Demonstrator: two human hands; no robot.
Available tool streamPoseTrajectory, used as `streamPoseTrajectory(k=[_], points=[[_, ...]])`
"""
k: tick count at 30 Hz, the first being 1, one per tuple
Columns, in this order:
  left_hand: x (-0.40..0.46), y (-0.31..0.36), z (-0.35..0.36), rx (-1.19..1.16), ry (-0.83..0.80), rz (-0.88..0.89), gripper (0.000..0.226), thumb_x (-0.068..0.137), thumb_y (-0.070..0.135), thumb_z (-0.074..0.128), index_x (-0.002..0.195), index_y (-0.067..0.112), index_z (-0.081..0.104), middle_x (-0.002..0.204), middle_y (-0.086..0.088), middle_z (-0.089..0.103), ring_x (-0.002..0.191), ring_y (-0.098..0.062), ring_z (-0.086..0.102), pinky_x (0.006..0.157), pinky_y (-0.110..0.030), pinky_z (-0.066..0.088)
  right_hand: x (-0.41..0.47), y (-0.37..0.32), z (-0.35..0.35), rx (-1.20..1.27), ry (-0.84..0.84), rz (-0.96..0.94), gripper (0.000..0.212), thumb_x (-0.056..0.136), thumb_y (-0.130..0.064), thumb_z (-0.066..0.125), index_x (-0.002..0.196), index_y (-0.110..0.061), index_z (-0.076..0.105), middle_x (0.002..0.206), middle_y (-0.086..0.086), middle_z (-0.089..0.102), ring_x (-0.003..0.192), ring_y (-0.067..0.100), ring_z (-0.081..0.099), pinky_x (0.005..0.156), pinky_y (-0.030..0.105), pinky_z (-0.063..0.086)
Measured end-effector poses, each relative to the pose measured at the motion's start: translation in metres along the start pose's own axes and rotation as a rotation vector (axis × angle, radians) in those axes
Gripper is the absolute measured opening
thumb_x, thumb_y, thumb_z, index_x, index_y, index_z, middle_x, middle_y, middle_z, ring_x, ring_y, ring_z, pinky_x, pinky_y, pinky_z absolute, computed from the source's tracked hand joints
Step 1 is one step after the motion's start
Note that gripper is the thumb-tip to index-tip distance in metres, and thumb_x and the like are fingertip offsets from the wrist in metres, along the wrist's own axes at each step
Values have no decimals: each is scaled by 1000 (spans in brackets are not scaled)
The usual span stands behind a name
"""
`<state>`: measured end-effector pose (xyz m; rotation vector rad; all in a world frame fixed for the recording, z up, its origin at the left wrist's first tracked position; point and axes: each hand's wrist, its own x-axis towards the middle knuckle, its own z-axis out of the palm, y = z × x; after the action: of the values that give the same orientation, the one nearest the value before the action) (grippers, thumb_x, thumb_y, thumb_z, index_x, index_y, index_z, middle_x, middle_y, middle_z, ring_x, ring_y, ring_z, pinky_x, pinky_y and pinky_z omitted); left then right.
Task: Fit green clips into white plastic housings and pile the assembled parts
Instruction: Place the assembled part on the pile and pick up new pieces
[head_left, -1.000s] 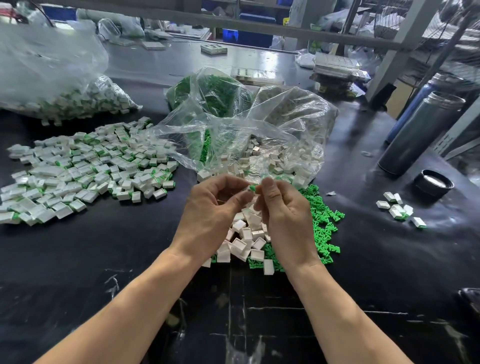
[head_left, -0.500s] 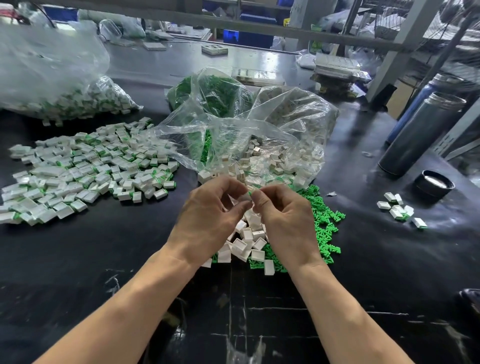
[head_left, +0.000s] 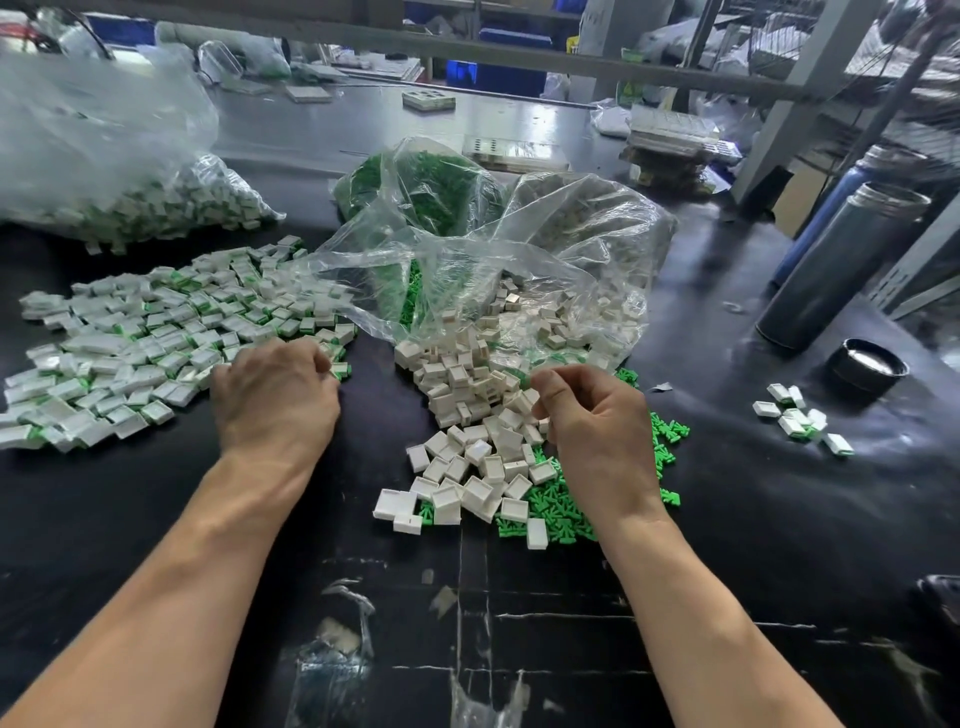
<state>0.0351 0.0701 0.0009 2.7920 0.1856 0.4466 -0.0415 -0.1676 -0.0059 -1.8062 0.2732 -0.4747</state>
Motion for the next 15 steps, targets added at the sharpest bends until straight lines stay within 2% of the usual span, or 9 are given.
streamPoseTrajectory(k=[3, 6, 7, 9, 10, 13, 15], points=[[0, -2, 0, -11, 34, -9, 10, 90, 24, 72, 99, 20, 74, 105, -13, 70, 106, -38, 61, 99, -48, 43, 2, 0, -4, 8, 25, 12, 14, 98, -30, 70, 86, -23, 75, 71, -10, 72, 57, 3, 59, 63, 37, 58], [1, -4, 0, -33, 66, -21, 18, 88, 24, 77, 104, 16, 73, 108, -16, 68, 107, -40, 61, 97, -50, 43, 5, 1, -11, 12, 86, -3, 11, 97, -27, 71, 88, -22, 74, 70, -9, 71, 54, -1, 58, 49, 21, 51], [1, -3, 0, -56, 85, -5, 20, 88, 24, 78, 105, 15, 73, 107, -16, 68, 106, -40, 61, 95, -50, 44, 7, 1, -13, 35, 100, 4, 9, 97, -25, 72, 89, -21, 73, 70, -9, 70, 55, -2, 59, 49, 19, 51], [-1, 0, -1, -171, 112, 59, 15, 87, 22, 79, 99, 15, 73, 101, -12, 69, 98, -37, 64, 88, -46, 48, 11, 3, -18, 21, 122, 13, 6, 96, -26, 73, 93, -21, 73, 74, -10, 70, 63, 2, 62, 58, 27, 56], [-3, 4, -1, -250, 95, 93, 9, 88, 22, 79, 94, 17, 74, 95, -7, 71, 92, -32, 65, 83, -41, 50, 13, 3, -20, -8, 130, 10, 7, 96, -27, 73, 93, -21, 73, 76, -9, 71, 64, 3, 62, 61, 27, 56], [-13, 18, 2, -413, -104, 142, 7, 90, 30, 77, 85, 27, 74, 80, 13, 69, 77, -10, 64, 71, -27, 47, 20, 6, -31, -96, 149, 0, 16, 96, -33, 74, 86, -21, 71, 71, -10, 68, 55, -4, 57, 51, 13, 45], [-20, 24, 4, -444, -229, 162, 11, 90, 36, 76, 81, 31, 72, 77, 20, 66, 76, 0, 62, 65, -21, 43, 25, 8, -41, -227, 131, 7, 24, 94, -40, 74, 80, -22, 70, 68, -11, 67, 55, -3, 57, 54, 16, 44]])
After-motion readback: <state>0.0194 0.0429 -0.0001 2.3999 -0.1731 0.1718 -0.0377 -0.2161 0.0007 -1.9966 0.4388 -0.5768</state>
